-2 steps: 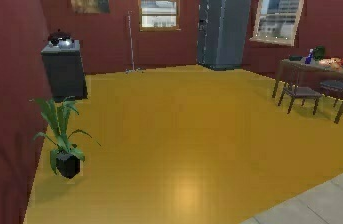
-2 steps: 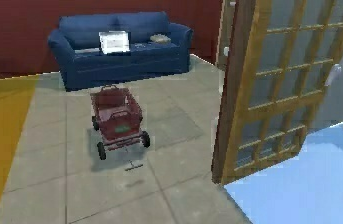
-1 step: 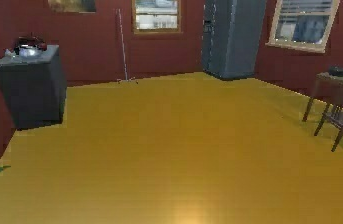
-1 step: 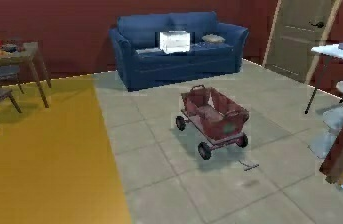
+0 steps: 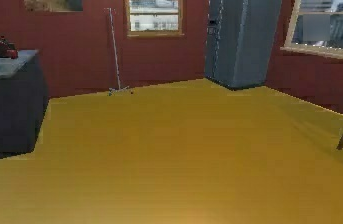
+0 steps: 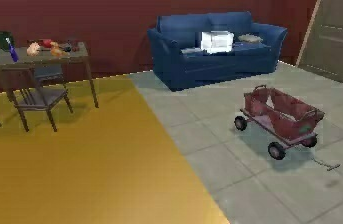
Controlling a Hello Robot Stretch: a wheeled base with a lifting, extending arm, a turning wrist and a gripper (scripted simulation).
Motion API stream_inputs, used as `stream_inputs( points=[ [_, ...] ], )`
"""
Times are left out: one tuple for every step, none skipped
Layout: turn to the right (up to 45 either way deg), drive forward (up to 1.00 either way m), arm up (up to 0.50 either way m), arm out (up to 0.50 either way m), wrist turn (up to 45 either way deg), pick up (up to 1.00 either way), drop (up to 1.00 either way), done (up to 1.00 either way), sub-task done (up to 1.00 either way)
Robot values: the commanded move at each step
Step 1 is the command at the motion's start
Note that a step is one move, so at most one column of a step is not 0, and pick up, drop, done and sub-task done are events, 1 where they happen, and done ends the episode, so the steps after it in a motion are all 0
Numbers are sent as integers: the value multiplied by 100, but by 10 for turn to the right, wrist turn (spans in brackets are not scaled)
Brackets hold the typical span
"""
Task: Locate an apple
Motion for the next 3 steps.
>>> stream_inputs(
  points=[
    [-240,0,0,0,0,0,0,0,0],
    [0,100,0,0,0,0,0,0,0],
    [0,100,0,0,0,0,0,0,0]
  ],
)
